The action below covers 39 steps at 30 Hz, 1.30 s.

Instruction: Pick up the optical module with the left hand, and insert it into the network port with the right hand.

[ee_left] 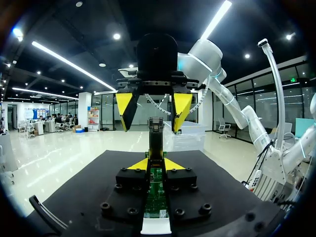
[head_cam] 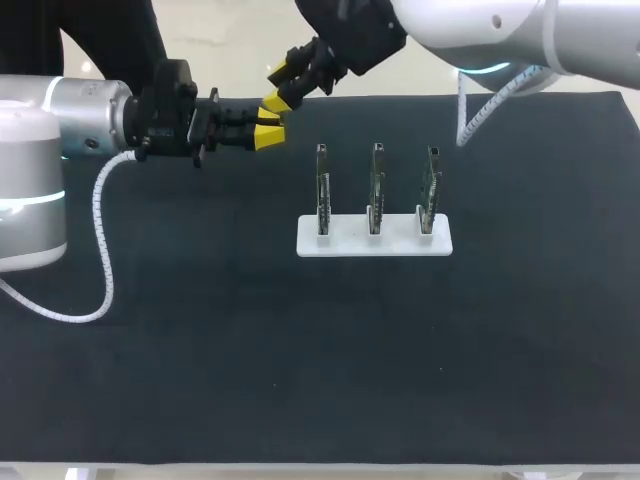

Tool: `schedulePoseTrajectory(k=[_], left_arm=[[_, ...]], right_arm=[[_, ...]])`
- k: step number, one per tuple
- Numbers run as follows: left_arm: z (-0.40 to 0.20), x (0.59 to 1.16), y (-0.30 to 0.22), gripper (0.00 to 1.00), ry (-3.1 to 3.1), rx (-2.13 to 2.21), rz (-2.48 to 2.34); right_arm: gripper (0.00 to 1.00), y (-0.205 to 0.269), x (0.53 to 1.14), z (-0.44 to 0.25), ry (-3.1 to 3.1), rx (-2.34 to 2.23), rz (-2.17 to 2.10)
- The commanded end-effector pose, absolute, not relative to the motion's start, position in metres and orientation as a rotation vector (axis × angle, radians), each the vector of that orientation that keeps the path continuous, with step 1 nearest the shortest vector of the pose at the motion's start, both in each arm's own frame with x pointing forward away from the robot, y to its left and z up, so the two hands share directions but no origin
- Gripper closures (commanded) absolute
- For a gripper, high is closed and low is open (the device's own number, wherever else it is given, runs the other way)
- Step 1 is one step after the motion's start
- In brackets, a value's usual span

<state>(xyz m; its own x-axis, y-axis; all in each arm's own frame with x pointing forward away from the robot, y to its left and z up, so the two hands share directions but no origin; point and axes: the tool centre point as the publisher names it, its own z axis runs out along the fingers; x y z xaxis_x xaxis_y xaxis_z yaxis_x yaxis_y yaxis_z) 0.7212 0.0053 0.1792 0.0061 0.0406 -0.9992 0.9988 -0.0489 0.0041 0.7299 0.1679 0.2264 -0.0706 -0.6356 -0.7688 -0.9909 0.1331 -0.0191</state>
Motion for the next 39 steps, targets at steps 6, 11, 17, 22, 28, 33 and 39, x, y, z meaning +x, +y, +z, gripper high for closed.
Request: schedulePoseTrajectory(k=[6,11,17,22,28,33,39], left_arm=[[0.1786,0.7224,0.0051,1.0,1.21,1.279,-1.223],[0.1786,0.7224,0.0051,1.0,1.21,1.279,-1.223],[0.1786,0.7224,0.0051,1.0,1.21,1.279,-1.223],[0.1786,0.7224,0.0051,1.0,1.21,1.279,-1.223],[0.1786,0.7224,0.0051,1.0,1.21,1.279,-1.223],[0.1786,0.7224,0.0051,1.0,1.21,1.279,-1.223],[0.1786,0.7224,0.0051,0.0,1.21,1.279,-1.223]], right_arm=[[0.55,0.1666,0.7265,0.2261,1.78,-1.575,0.711],[0.59,0.1654,0.726,0.2263,1.778,-1.583,0.711],[0.61,0.1639,0.7252,0.2247,1.772,-1.591,0.708],[0.64,0.1635,0.7247,0.2245,1.767,-1.601,0.707],[1.0,0.1623,0.7232,0.2248,1.765,-1.607,0.71],[1.0,0.1619,0.723,0.2249,1.766,-1.609,0.711],[1.0,0.1616,0.7233,0.225,1.765,-1.61,0.71]])
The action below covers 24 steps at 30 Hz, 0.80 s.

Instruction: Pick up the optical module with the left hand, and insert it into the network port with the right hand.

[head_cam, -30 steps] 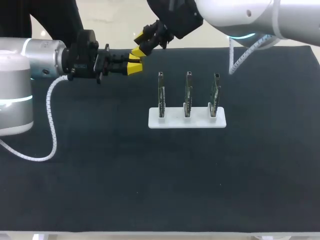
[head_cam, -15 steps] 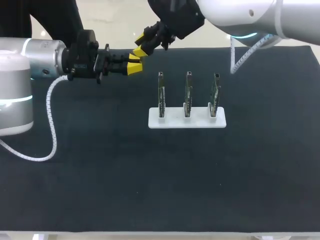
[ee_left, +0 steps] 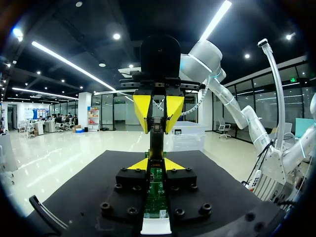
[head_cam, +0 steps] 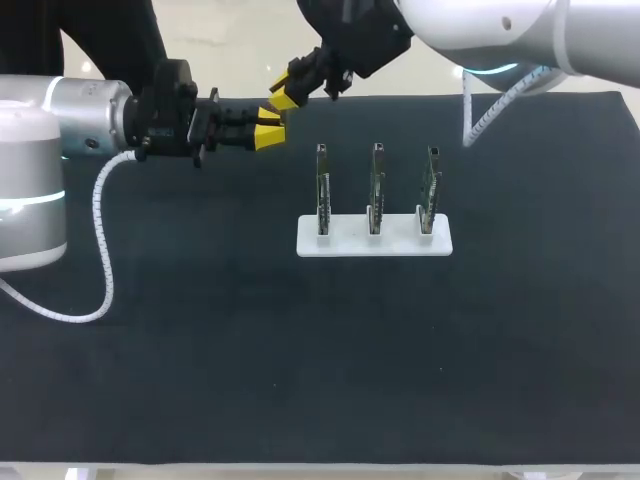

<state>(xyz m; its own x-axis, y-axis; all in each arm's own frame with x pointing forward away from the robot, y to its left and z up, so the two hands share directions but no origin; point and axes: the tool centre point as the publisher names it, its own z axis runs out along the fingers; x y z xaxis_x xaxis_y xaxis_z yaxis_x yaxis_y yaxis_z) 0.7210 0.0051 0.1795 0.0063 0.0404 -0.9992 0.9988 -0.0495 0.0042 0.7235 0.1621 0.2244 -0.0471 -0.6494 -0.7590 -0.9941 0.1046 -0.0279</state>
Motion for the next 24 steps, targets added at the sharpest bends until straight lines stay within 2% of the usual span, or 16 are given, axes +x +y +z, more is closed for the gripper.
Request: schedulePoseTrajectory(k=[1,11,24], left_arm=[[0.179,0.722,0.005,0.0,1.21,1.279,-1.223],[0.179,0.722,0.005,0.0,1.21,1.279,-1.223],[0.169,0.732,0.07,0.0,1.412,1.546,-1.089]], right_arm=[[1.0,0.162,0.723,0.225,1.764,-1.609,0.71],[1.0,0.162,0.724,0.224,1.76,-1.611,0.707],[1.0,0.16,0.725,0.222,1.76,-1.618,0.701]])
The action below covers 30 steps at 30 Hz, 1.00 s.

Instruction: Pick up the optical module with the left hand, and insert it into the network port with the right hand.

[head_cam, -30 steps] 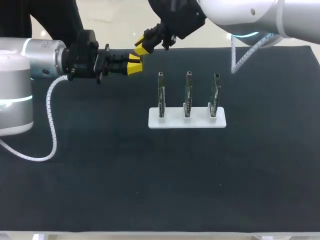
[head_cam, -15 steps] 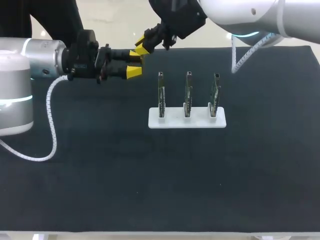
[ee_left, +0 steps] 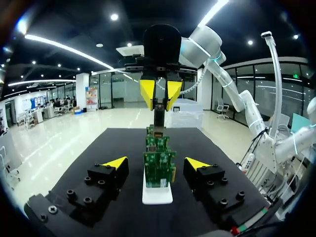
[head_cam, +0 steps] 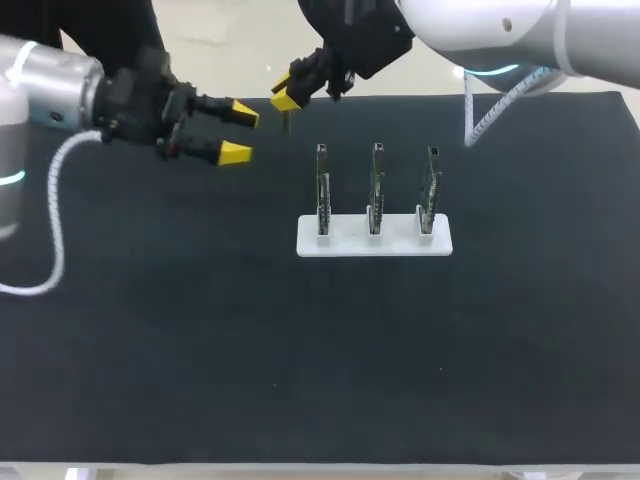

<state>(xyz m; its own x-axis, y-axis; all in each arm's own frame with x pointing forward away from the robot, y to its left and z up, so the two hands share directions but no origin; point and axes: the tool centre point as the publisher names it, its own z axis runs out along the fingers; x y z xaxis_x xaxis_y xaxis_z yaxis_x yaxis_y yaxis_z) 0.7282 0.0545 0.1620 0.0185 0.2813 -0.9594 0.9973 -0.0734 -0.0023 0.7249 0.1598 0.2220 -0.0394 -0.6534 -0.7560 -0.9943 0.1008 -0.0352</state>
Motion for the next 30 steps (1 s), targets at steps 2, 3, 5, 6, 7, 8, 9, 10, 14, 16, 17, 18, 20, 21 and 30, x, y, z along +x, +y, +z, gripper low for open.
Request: schedulePoseTrajectory(k=[2,3,5,6,7,8,9,10,14,16,17,18,20,21,30], left_arm=[[0.169,0.733,0.078,0.0,1.415,1.589,-1.074],[0.169,0.734,0.082,0.0,1.425,1.611,-1.059],[0.168,0.736,0.089,0.0,1.436,1.643,-1.04],[0.168,0.737,0.092,0.0,1.445,1.656,-1.029],[0.168,0.738,0.094,0.0,1.457,1.669,-1.015],[0.168,0.739,0.097,0.0,1.464,1.677,-1.005],[0.168,0.739,0.099,0.0,1.472,1.69,-0.996],[0.168,0.74,0.101,0.0,1.477,1.696,-0.989],[0.167,0.74,0.106,0.0,1.468,1.706,-0.987],[0.168,0.739,0.107,0.0,1.458,1.718,-0.994],[0.168,0.739,0.108,0.0,1.436,1.714,-1.008],[0.168,0.739,0.108,0.0,1.415,1.709,-1.019],[0.168,0.739,0.108,0.0,1.415,1.709,-1.019],[0.168,0.739,0.108,0.0,1.415,1.709,-1.019],[0.168,0.739,0.108,0.0,1.415,1.709,-1.019]], right_arm=[[1.0,0.159,0.725,0.222,1.76,-1.618,0.701],[1.0,0.159,0.725,0.222,1.759,-1.618,0.702],[1.0,0.159,0.725,0.222,1.761,-1.619,0.701],[1.0,0.159,0.725,0.222,1.762,-1.619,0.7],[1.0,0.159,0.726,0.222,1.762,-1.62,0.7],[1.0,0.159,0.726,0.222,1.762,-1.62,0.699],[1.0,0.159,0.726,0.222,1.762,-1.621,0.699],[1.0,0.158,0.726,0.222,1.761,-1.622,0.698],[1.0,0.158,0.726,0.221,1.76,-1.625,0.697],[1.0,0.157,0.727,0.221,1.76,-1.627,0.696],[1.0,0.157,0.727,0.221,1.76,-1.628,0.696],[1.0,0.157,0.727,0.221,1.76,-1.629,0.695],[1.0,0.157,0.726,0.221,1.76,-1.63,0.695],[1.0,0.157,0.726,0.221,1.76,-1.63,0.695],[1.0,0.137,0.726,0.223,1.763,-1.664,0.7]])
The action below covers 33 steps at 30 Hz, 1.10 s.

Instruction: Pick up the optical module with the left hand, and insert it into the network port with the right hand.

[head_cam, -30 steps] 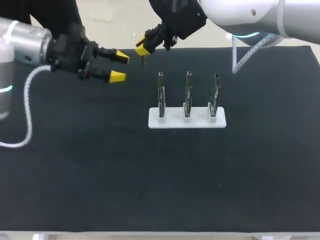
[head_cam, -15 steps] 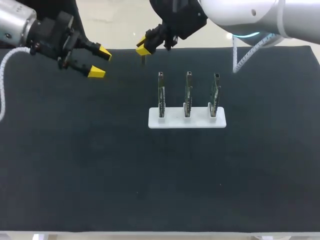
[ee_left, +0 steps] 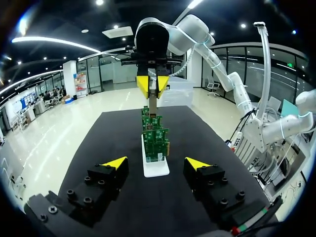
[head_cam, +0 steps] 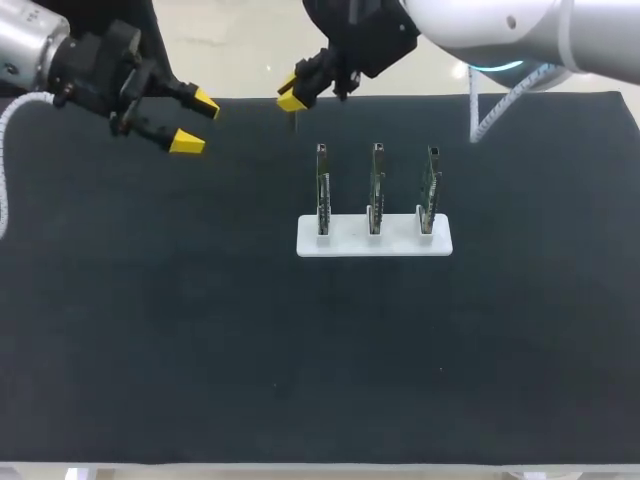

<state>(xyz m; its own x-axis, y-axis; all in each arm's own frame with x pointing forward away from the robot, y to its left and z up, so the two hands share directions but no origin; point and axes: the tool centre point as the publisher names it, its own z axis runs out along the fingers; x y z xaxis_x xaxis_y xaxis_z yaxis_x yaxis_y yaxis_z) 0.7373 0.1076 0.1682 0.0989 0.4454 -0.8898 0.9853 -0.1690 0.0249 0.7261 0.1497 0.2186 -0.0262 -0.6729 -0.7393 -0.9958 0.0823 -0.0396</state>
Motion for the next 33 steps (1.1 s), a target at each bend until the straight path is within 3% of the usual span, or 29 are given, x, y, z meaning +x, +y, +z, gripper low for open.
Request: schedulePoseTrajectory(k=[1,20,33], left_arm=[[0.168,0.739,0.108,0.0,1.415,1.709,-1.019],[0.168,0.739,0.108,0.0,1.415,1.709,-1.019],[0.168,0.739,0.108,0.0,1.415,1.709,-1.019]], right_arm=[[1.0,0.133,0.725,0.223,1.761,-1.671,0.703],[1.0,0.031,0.712,0.208,1.75,-1.752,0.788],[1.0,-0.005,0.715,0.201,1.753,-1.772,0.819]])
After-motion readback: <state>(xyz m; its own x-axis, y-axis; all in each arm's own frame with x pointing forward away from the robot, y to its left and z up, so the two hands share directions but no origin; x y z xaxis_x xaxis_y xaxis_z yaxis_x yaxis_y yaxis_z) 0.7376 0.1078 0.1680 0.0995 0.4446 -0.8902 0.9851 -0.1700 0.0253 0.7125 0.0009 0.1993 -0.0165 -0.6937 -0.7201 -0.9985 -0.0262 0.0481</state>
